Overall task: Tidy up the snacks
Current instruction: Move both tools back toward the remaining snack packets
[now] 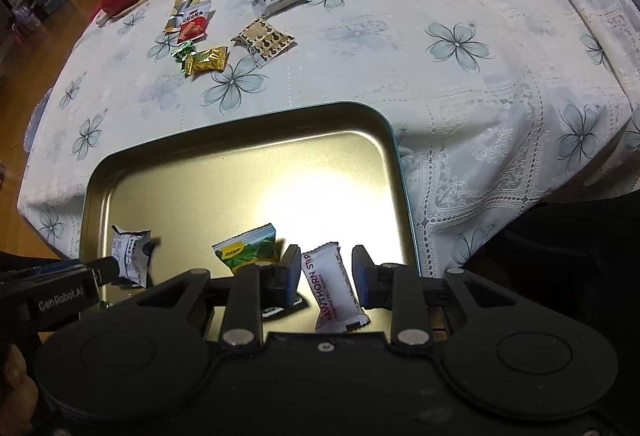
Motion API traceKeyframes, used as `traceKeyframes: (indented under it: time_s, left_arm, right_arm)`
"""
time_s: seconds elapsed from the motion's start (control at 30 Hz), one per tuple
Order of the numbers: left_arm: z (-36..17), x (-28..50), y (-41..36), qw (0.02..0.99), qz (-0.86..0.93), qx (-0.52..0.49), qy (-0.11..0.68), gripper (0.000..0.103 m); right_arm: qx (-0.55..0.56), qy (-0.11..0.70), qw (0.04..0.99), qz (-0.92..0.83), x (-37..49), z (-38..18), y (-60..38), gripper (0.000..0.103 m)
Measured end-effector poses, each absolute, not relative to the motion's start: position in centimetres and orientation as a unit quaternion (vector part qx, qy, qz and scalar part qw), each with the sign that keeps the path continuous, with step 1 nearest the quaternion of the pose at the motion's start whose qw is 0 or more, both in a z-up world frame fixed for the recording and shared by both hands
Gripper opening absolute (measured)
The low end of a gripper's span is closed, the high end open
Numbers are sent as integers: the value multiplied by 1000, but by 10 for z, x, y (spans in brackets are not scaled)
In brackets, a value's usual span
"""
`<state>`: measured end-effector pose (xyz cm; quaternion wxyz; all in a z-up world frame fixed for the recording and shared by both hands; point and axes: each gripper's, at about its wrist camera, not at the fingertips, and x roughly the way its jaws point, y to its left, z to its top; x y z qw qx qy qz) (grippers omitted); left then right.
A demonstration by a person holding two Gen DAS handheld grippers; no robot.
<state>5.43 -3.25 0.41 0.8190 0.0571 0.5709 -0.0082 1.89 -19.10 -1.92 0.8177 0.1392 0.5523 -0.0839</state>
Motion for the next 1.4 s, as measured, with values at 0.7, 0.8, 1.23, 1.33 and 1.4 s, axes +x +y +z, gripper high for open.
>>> traceKeyframes:
  time_s: [0.7,0.8,1.23,1.33,1.4]
  left_arm:
    - [27,206,4,815,36,-21,578,45]
    - [30,225,1,820,36,-23,570,45]
    - [20,284,-25,831,-1,18,555,45]
    - [23,295,-24,837,1,25,546,45]
    - [25,302,-18,840,5,11,542,45]
  right_arm:
    - [184,599,773,-103,133,-11,-215,37]
    - [182,594,776,-110,148,-7,-217,38]
    - [180,564,795,-132,219,3,-222,41]
    - [183,560,797,-134,235,0,-222,41]
    - [185,562,795,-134,245,-4,-220,41]
